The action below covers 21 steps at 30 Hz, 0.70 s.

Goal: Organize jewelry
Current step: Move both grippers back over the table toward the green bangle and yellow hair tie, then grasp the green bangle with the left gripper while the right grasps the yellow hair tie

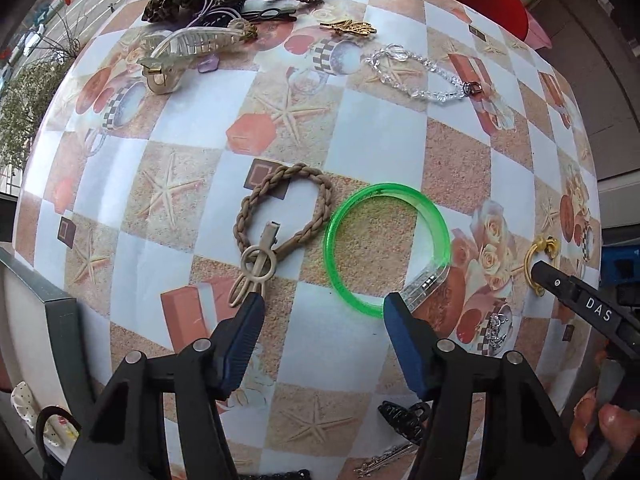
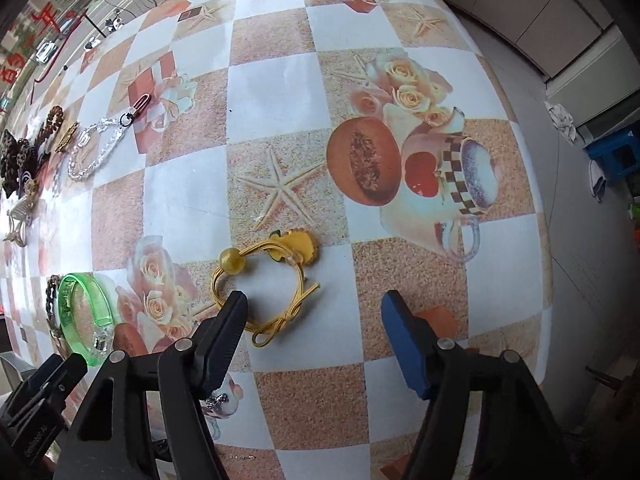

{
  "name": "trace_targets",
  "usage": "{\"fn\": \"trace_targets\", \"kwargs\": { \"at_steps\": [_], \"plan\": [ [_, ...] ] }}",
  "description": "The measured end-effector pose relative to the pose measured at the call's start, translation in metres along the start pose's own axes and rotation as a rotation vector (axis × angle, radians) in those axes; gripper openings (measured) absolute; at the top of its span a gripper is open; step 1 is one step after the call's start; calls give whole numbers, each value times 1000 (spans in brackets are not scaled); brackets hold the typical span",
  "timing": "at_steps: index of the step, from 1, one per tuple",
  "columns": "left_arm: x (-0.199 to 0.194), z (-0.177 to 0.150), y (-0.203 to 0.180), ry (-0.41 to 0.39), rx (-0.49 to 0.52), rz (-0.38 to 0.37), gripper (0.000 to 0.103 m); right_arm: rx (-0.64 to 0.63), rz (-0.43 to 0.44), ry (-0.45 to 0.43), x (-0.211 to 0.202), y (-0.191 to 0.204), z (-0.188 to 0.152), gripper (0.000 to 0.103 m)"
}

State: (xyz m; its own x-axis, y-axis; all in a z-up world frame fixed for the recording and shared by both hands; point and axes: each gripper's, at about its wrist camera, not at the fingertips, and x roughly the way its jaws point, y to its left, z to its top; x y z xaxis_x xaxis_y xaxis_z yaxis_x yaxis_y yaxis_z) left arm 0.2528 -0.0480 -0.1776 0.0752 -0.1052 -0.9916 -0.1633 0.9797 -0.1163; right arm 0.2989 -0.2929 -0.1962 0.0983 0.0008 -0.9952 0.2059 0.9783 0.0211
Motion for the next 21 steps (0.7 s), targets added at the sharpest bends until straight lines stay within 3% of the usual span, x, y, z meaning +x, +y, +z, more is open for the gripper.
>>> {"fn": "trace_targets", "kwargs": {
  "at_steps": [4,6,9,10,12,13,15,16,17,18,21],
  "plan": [
    [6,9,1,24,-56,-33,66,4,-8,-14,-6,1,-3,62],
    [15,15,-2,30,-71,-32,53,4,-14,-19,-7,-1,0,60],
    [19,19,-9,39,-80,-17,48,-42,-34,-34,-12,2,-7,55],
    [20,19,-12,41,-76,-14,37,-57,-37,-39,-13,4,-7,52],
    [20,18,-22,42,-65,6,35,-77,-40,-45,-16,7,-10,47],
    [20,18,-25,41,-60,8,22,-82,-37,-46,-16,9,-10,43],
    [24,13,-28,42,-50,1,11,-91,-25,-44,-17,13,-10,37],
    [23,12,-28,43,-48,-6,10,-99,-14,-43,-18,15,-10,28],
    [22,11,-29,43,-41,-4,9,-107,-10,-40,-20,18,-11,10],
    [22,9,-31,36,-34,-3,9,-107,2,-34,-21,19,-12,4],
    [14,2,-25,27,-18,-9,9,-77,52,-16,-21,19,-15,4]
  ]
}}
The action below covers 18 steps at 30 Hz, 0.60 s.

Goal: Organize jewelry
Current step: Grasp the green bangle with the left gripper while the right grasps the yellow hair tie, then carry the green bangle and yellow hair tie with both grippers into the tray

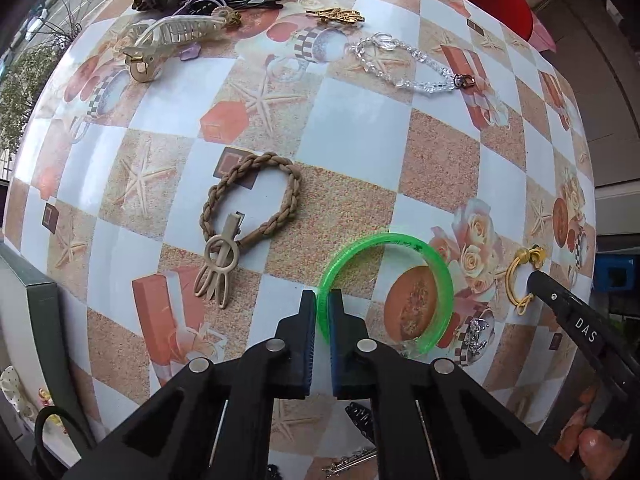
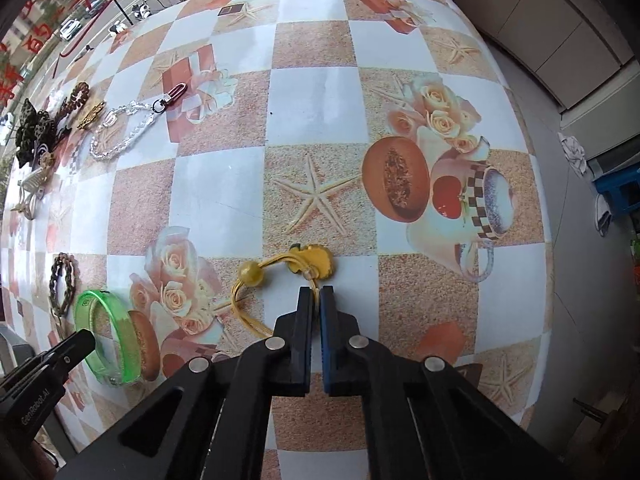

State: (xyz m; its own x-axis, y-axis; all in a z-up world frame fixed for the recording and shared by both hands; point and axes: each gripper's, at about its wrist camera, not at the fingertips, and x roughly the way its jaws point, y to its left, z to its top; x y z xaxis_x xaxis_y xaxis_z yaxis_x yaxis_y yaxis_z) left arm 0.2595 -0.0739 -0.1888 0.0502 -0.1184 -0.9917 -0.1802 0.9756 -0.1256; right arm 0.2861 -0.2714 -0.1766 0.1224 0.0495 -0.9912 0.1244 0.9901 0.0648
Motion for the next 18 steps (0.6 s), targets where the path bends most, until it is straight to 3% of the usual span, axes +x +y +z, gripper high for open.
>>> {"fn": "trace_targets", "kwargs": {
  "at_steps": [9,18],
  "plan": [
    [-27,-18,18,-26,56,2,9,55,163,18,-17,-15,-20,3],
    [-54,-56,43,-34,85,0,9,77,222,39,-21,-22,-44,3]
  ]
}}
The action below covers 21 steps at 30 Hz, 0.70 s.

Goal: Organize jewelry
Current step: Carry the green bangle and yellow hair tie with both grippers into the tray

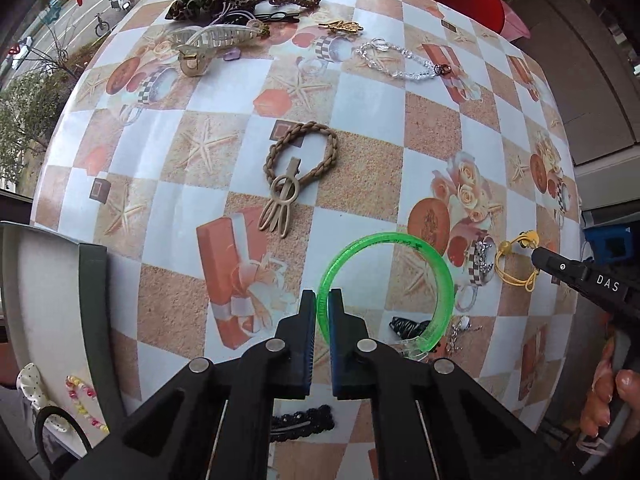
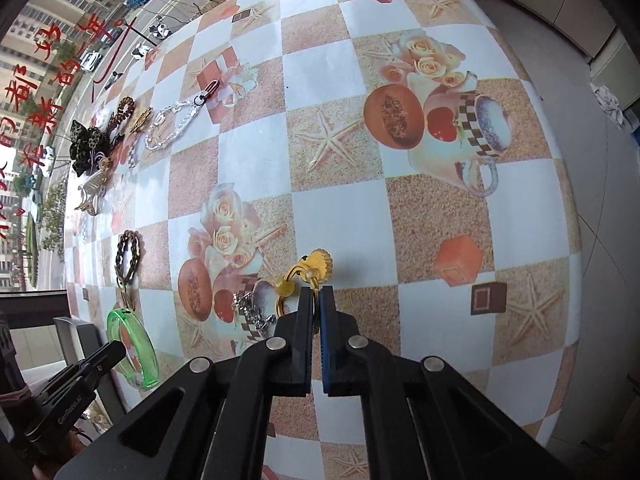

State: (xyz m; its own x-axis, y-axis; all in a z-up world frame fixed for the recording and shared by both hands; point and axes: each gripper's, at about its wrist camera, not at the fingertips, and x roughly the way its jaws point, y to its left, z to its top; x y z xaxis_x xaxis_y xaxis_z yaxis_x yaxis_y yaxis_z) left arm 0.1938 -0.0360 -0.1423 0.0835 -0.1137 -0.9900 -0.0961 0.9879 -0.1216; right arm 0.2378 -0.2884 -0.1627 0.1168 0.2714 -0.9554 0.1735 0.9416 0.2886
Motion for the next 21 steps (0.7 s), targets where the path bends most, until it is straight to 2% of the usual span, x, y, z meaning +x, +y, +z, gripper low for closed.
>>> {"fn": "trace_targets", "kwargs": {
  "at_steps": [6,13,21],
  "plan": [
    [-18,-18,20,-15,-6,-13,9,-20,-11,0,-7,10,-16,3],
    [-31,-30,45,-22,56,-44,9,10,-23,-56,-35,28,-36,3],
    [-58,-51,94,-45,71,-51,9,-9,30,-72,-50,84,-71,3]
  ]
}}
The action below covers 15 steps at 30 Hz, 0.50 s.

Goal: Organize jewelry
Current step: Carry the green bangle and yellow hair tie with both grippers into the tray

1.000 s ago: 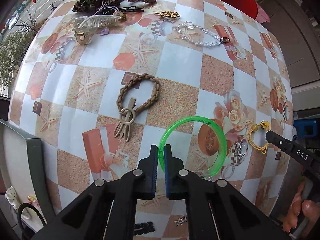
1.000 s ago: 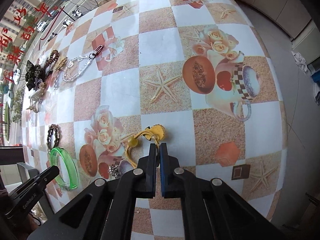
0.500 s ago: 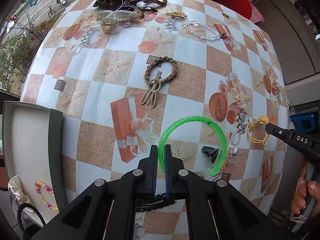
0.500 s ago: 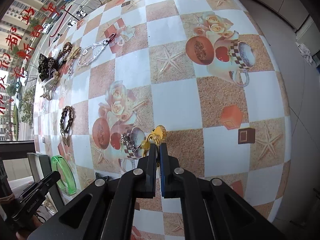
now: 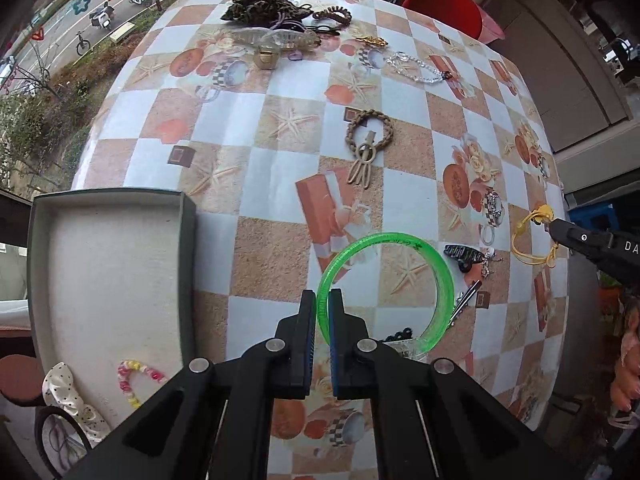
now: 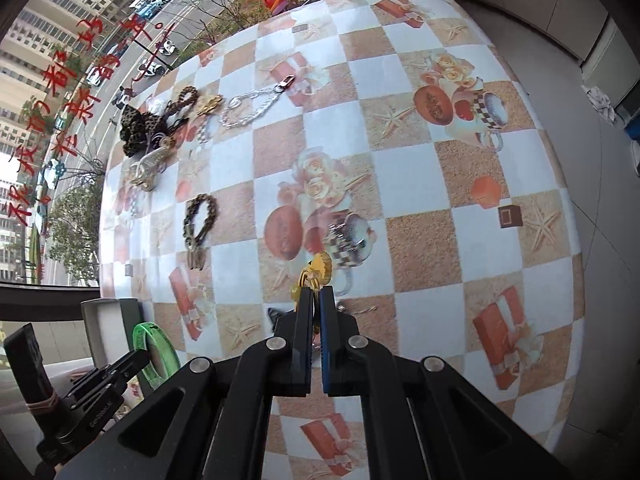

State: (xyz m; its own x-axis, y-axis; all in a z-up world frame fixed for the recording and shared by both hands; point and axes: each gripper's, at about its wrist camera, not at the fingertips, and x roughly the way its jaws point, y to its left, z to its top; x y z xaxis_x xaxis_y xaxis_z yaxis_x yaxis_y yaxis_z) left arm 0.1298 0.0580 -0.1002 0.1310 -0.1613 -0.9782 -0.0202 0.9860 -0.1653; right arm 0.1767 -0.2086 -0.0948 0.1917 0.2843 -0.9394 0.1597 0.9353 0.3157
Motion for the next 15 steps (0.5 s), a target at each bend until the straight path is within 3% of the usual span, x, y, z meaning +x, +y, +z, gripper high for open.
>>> {"fn": "trace_targets", "kwargs": {
  "at_steps": [15],
  "plan": [
    [-37,-94,148,14,-214,102,9,-309,174,202,59,184,-91,3]
  ]
}}
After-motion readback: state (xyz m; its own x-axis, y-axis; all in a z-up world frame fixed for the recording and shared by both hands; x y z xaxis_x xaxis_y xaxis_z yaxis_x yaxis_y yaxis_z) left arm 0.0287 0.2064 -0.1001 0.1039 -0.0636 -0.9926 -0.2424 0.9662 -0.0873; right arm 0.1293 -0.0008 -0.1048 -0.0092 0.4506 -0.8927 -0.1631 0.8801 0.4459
